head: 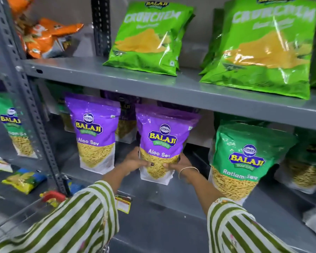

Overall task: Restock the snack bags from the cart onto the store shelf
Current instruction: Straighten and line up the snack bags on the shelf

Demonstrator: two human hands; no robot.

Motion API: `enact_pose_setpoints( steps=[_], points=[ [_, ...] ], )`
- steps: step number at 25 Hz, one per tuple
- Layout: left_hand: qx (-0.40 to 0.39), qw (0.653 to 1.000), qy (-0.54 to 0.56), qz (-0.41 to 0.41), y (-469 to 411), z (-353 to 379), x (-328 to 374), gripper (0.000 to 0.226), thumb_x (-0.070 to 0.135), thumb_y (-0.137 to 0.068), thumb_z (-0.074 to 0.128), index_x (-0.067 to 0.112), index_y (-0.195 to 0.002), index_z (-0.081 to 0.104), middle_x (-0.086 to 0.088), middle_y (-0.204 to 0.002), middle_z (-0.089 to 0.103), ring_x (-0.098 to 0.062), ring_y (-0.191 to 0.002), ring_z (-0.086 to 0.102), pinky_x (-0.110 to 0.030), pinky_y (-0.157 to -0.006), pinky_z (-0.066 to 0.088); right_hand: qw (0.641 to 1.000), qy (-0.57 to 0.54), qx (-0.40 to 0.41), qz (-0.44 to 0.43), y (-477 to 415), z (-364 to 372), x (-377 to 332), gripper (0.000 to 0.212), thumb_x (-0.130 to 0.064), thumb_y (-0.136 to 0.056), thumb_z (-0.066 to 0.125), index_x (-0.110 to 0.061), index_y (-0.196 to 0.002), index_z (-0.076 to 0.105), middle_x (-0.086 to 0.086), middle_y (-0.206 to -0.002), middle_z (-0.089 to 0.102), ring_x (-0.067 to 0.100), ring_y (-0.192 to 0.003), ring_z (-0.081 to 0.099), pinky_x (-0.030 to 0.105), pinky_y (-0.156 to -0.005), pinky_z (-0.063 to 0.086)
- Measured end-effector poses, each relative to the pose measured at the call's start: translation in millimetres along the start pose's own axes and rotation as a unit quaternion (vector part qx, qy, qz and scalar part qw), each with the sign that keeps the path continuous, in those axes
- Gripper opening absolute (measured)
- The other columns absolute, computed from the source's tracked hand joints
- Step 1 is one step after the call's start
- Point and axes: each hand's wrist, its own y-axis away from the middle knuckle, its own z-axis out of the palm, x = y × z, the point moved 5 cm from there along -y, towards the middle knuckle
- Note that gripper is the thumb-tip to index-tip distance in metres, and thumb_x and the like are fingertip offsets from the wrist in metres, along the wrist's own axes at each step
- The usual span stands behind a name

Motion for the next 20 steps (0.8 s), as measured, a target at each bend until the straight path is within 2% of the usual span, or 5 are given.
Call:
enact_pose_setpoints(
  steps=[2, 6, 13, 20],
  points=[
    [0.022, 1.0, 0.011, 0.005, 4, -1, -3, 0.065, 0.002, -0.064, 0.08, 0.002, -0.118, 0.046, -0.019, -0.124, 0.06, -0.029, -0.111, 0.057, -0.036, -0.093, 0.048, 1.0, 0.004, 0.022, -0.004, 4, 1, 2, 0.07, 0.011, -0.065, 0.075, 0.001, -0.127, 0.044, 0.023, -0.13, 0.056, 0.036, -0.12, 0.053, 0.051, -0.105, 0.041],
    [0.002, 1.0, -0.024, 0.015, 15, -2, -7, 0.067, 0.012, -0.061, 0.083, 0.005, -0.117, 0.046, -0.015, -0.123, 0.061, -0.03, -0.113, 0.057, -0.044, -0.099, 0.048, 0.998, 0.04, 0.041, 0.015, 21, 0, 8, 0.076, -0.002, -0.061, 0.082, -0.004, -0.127, 0.045, 0.018, -0.129, 0.058, 0.033, -0.119, 0.054, 0.051, -0.104, 0.042],
    [-0.011, 0.998, -0.05, 0.022, 24, -9, -6, 0.07, 0.019, -0.062, 0.084, 0.006, -0.12, 0.045, -0.014, -0.128, 0.059, -0.029, -0.116, 0.056, -0.042, -0.099, 0.048, 0.998, 0.025, 0.063, 0.015, 27, 6, 11, 0.079, -0.006, -0.055, 0.087, -0.006, -0.124, 0.048, 0.018, -0.125, 0.061, 0.035, -0.114, 0.057, 0.053, -0.1, 0.045],
    [-0.017, 0.998, -0.054, -0.002, 28, -13, -5, 0.074, 0.024, -0.066, 0.081, 0.008, -0.125, 0.04, -0.013, -0.134, 0.054, -0.029, -0.121, 0.052, -0.038, -0.099, 0.045, 0.998, 0.02, 0.048, 0.026, 22, 10, 16, 0.082, -0.01, -0.055, 0.087, -0.006, -0.125, 0.044, 0.016, -0.128, 0.058, 0.033, -0.116, 0.055, 0.053, -0.102, 0.044]
  ],
)
